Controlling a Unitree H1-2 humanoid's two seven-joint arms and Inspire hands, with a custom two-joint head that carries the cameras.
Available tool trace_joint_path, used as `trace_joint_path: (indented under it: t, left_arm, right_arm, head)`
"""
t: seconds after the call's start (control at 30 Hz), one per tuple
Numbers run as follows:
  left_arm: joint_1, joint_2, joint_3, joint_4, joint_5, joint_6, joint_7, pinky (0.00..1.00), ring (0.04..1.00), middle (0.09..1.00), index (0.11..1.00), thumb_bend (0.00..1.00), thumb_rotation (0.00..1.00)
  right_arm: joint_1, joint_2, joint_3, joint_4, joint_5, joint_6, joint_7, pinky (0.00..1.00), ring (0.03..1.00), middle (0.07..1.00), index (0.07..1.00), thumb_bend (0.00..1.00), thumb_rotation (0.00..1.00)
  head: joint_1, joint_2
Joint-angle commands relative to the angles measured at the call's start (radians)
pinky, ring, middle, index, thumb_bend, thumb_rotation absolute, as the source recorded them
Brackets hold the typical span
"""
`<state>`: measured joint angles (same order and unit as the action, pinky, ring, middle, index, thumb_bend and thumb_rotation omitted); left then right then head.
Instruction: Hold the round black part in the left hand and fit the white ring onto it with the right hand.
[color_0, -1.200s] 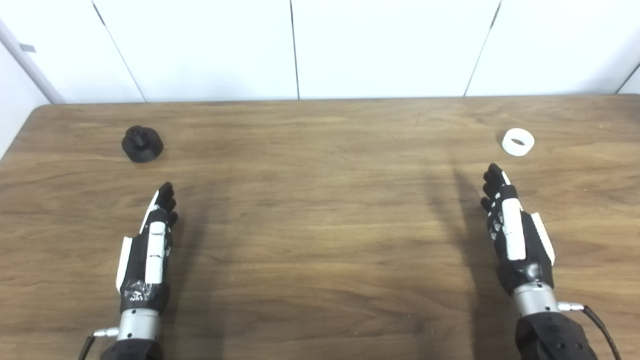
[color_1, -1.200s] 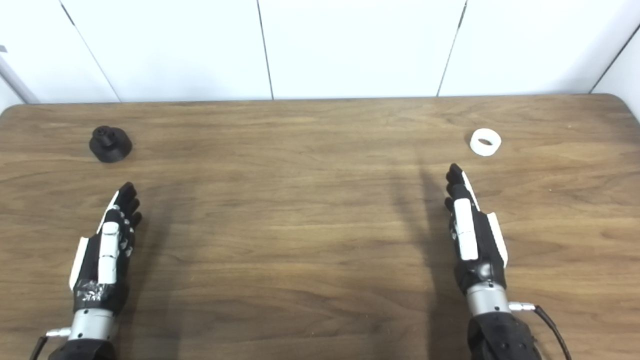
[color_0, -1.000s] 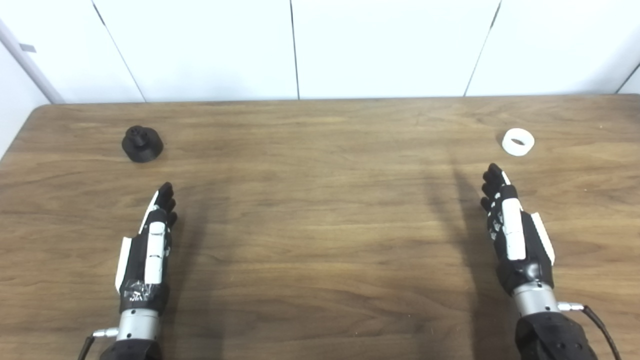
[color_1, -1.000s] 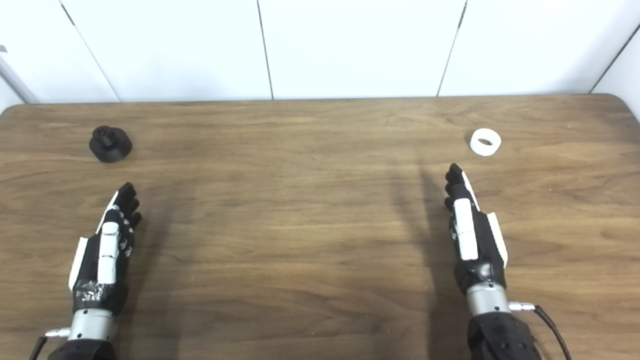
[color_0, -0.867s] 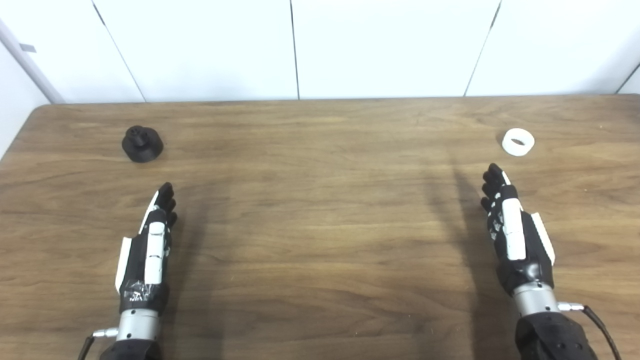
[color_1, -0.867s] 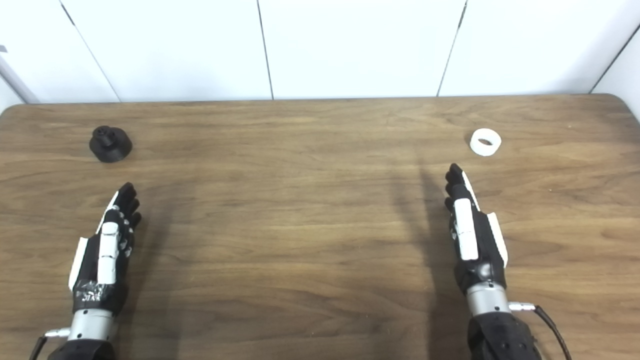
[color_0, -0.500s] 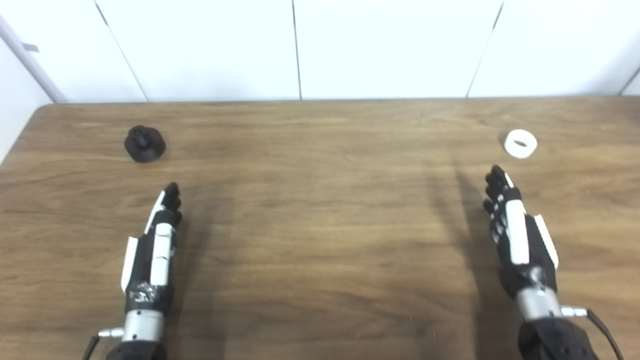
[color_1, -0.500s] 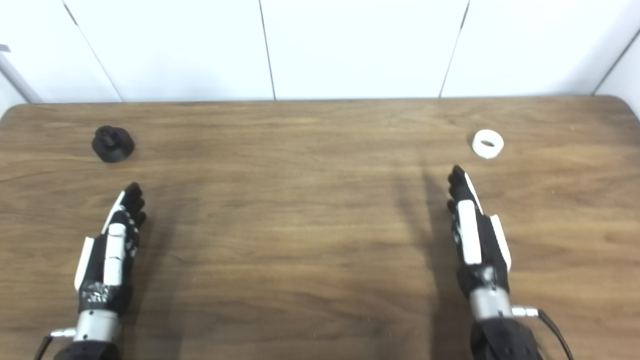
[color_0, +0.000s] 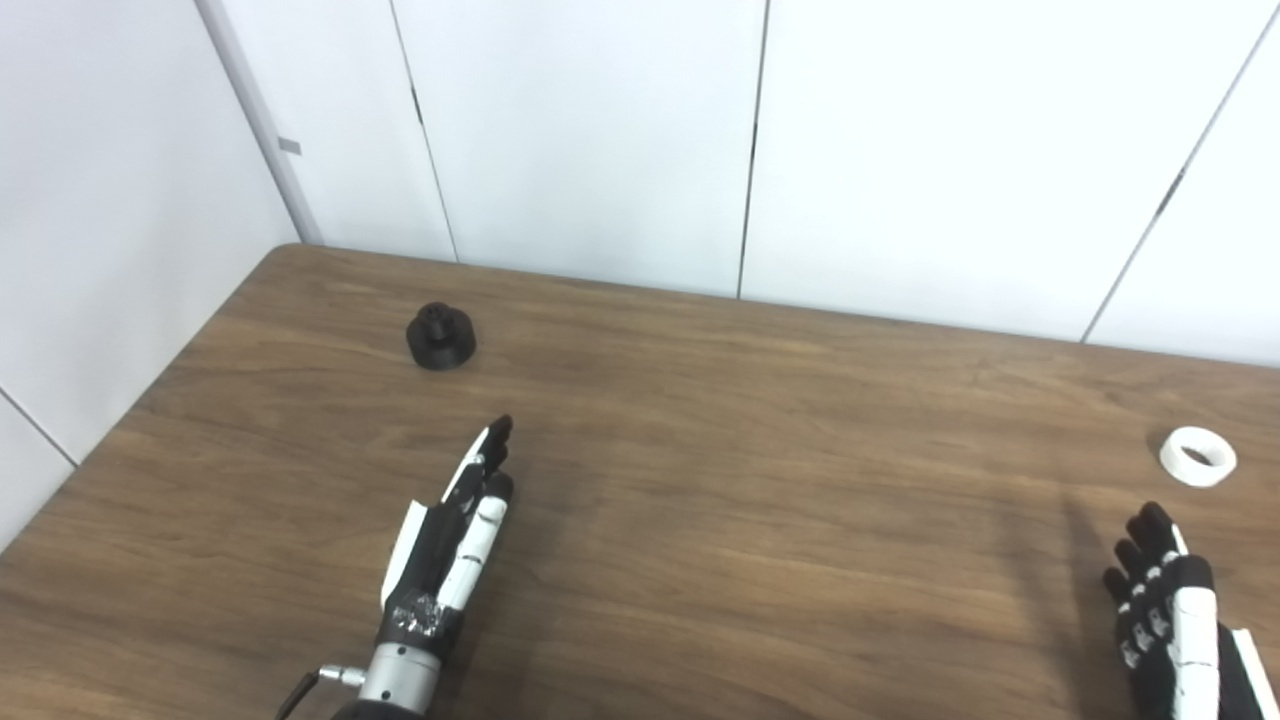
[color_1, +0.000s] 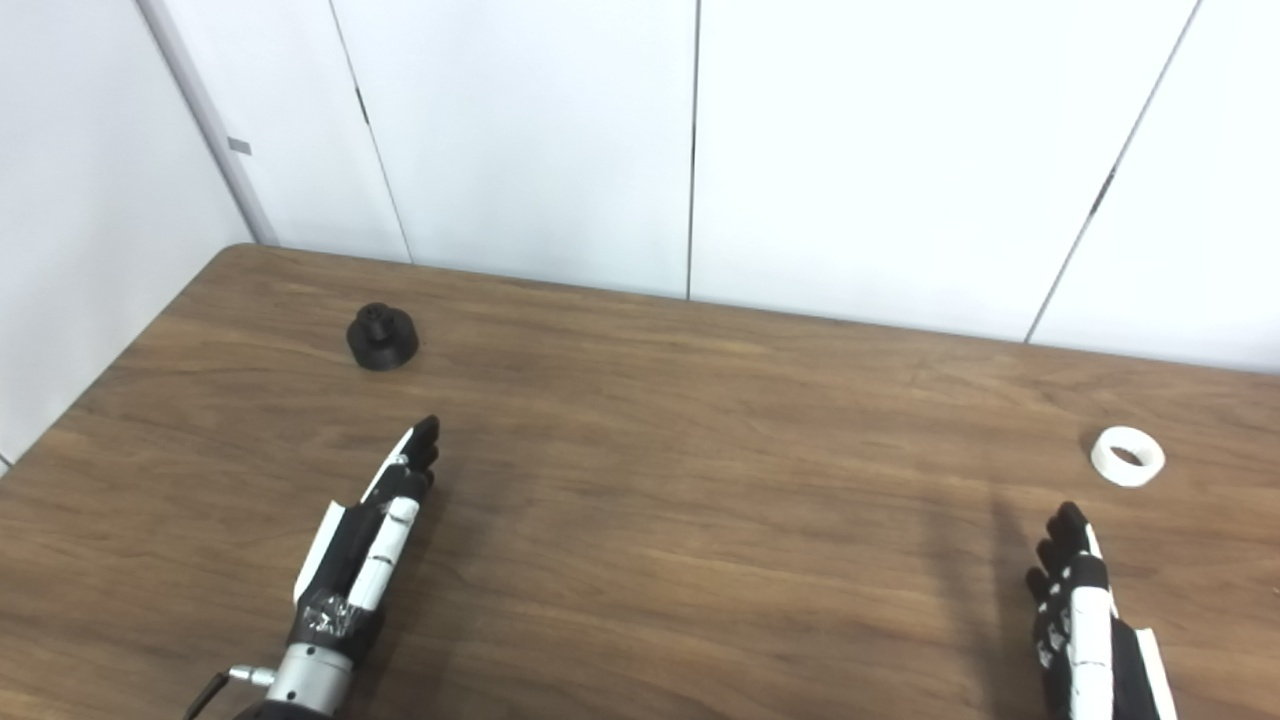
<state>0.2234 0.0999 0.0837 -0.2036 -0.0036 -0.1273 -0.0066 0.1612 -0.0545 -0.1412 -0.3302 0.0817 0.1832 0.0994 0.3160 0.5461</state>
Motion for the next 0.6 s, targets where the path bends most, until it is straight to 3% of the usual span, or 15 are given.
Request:
trace_joint_path:
  t: [0.0, 0.23, 0.37, 0.57]
  left_arm:
    - [0.017, -0.037, -0.011, 0.017, 0.006, -0.021, 0.015, 1.0, 1.0, 0.992, 0.976, 0.54, 0.86]
    - [0.02, -0.038, -0.02, -0.003, 0.033, 0.022, 0.029, 1.0, 1.0, 0.993, 0.983, 0.55, 0.84]
    - [0.02, -0.035, -0.021, -0.032, 0.096, 0.043, 0.061, 1.0, 1.0, 0.984, 0.975, 0.61, 0.61]
    - [-0.002, -0.016, -0.015, -0.151, 0.227, 0.147, 0.092, 1.0, 0.979, 0.956, 0.958, 0.82, 0.4]
  right_arm:
    - [0.034, -0.031, -0.001, -0.006, 0.011, -0.048, 0.01, 1.0, 1.0, 1.0, 1.0, 0.48, 1.0]
    - [0.031, -0.033, 0.0, 0.0, 0.009, -0.05, 0.009, 1.0, 1.0, 1.0, 1.0, 0.48, 1.0]
    - [0.029, -0.034, 0.0, 0.0, 0.008, -0.048, 0.008, 1.0, 1.0, 1.0, 0.997, 0.48, 1.0]
    - [0.027, -0.032, 0.001, -0.004, 0.007, -0.04, 0.004, 1.0, 1.0, 0.993, 0.987, 0.51, 1.0]
  head:
    - [0.002, 0.001]
    - [-0.002, -0.006]
    - [-0.007, -0.004]
    - [-0.015, -0.008]
